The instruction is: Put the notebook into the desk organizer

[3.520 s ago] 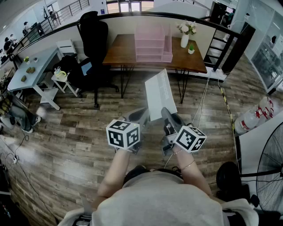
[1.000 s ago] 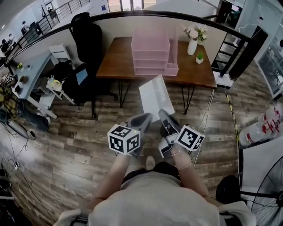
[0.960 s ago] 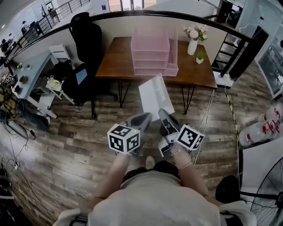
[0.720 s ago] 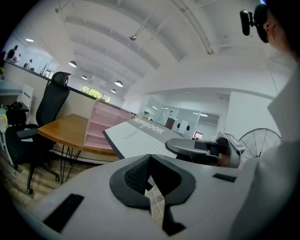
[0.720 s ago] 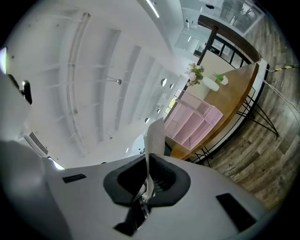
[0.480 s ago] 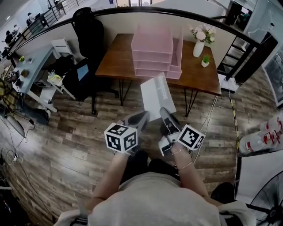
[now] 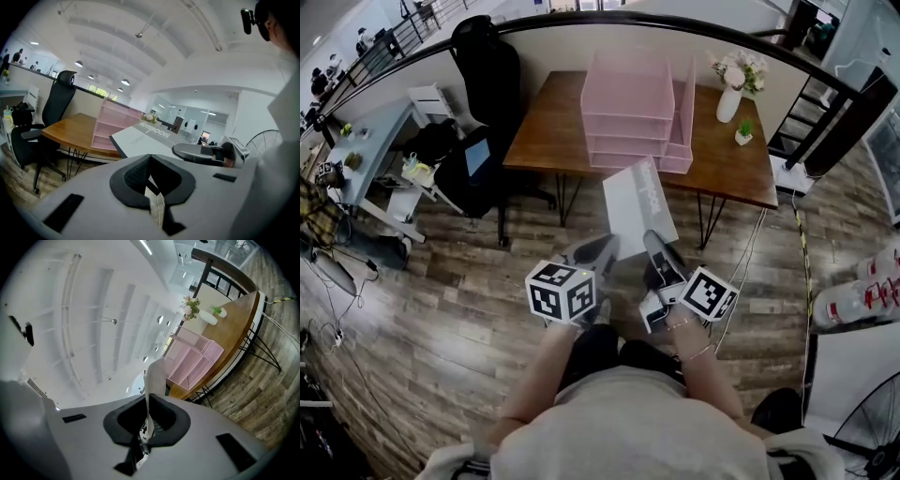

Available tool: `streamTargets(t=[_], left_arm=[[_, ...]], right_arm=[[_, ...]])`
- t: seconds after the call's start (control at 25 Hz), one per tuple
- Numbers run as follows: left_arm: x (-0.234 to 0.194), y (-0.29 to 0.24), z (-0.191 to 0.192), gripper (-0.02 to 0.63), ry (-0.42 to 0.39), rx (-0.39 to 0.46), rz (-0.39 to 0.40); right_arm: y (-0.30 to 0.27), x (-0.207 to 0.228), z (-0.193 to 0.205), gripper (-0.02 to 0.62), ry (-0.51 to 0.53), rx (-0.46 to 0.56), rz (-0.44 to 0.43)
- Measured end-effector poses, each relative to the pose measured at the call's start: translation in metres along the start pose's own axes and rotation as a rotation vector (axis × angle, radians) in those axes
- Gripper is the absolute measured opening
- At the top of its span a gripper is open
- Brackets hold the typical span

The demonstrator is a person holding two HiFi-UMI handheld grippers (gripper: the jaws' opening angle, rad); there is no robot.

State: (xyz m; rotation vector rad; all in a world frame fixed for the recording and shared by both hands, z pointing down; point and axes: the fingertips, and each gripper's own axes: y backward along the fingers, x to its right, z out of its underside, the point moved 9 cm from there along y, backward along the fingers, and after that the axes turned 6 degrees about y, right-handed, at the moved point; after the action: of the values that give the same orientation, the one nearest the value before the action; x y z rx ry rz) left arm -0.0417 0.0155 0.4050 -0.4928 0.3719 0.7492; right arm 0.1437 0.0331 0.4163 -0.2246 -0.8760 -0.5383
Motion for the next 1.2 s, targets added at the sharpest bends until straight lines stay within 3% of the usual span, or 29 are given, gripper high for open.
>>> streamTargets(t=[0.68,0.88,1.2], left_arm=[[-0.082,-0.078,-0.074,0.011,-0.045,-0.059,0.068],[-0.102,-0.092,-0.093,0.011,-0.051,-0.068,0.098],[-0.123,-0.100,-0.107,0.011,-0.068,-0.086,0.140]], right_arm=[[-0.097,0.050,-0.028,0.009,-0.127,0.140,0.059],[-0.124,0.052,-0.029,0.011,-0.139,0.150,0.017],[-0.144,0.054,-0.029,0.009,-0.132,0.203,0.047]])
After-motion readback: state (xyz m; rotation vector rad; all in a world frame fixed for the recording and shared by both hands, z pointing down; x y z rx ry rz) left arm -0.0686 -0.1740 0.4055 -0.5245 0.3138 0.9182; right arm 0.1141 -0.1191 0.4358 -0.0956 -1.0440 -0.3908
